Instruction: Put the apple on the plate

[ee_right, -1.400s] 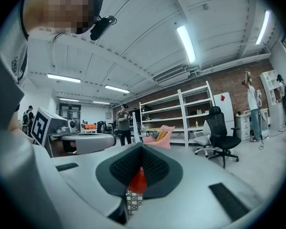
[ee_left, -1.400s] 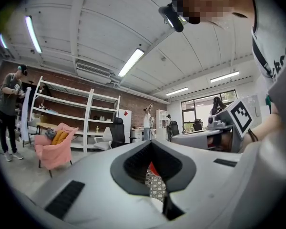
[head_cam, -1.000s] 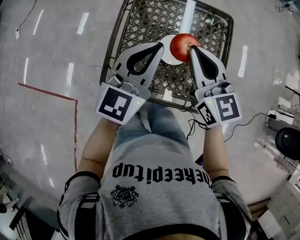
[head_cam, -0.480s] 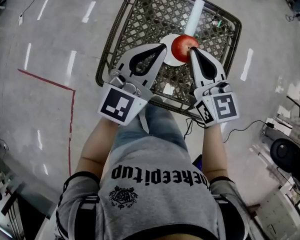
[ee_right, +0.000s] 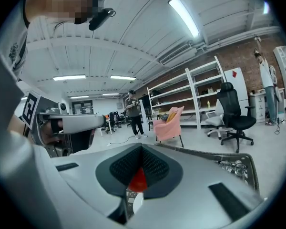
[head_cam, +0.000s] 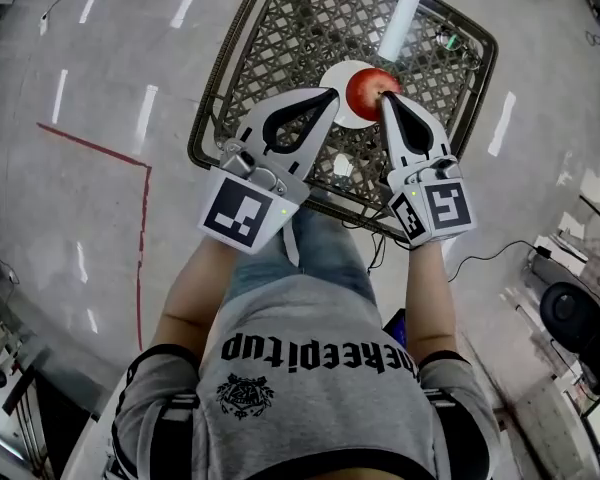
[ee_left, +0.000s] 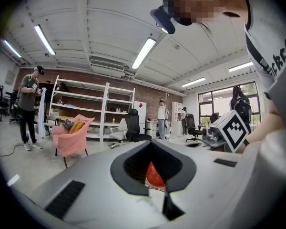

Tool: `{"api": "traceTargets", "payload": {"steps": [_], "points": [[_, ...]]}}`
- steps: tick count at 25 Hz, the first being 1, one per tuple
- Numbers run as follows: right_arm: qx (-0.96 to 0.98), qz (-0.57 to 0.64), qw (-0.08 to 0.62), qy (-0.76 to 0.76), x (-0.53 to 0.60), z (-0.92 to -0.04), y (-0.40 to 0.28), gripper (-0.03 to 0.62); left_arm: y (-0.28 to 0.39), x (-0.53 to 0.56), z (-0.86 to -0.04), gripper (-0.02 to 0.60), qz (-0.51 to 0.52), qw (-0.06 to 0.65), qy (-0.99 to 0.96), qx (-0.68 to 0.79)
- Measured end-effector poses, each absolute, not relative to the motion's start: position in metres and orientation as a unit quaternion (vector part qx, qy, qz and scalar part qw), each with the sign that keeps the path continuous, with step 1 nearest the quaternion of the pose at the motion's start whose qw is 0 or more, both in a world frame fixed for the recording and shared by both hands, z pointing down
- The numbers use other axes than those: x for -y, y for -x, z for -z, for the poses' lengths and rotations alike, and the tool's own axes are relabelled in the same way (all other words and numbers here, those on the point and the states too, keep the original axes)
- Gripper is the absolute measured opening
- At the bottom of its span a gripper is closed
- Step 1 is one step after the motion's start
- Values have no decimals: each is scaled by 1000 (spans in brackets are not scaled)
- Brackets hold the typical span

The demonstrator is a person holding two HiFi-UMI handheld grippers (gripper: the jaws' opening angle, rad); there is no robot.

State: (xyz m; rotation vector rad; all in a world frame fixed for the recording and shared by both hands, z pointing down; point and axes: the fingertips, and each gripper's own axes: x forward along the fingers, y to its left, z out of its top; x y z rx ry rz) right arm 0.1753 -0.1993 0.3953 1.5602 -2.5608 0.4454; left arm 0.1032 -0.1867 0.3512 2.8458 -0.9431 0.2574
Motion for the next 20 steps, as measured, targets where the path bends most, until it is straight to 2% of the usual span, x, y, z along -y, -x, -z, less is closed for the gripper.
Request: {"api": "traceTargets", "payload": {"steps": [20], "points": [[837,-187,76,-509,207,-470,-171,12,-106,185,-390,18,-104,91,-940,311]]}}
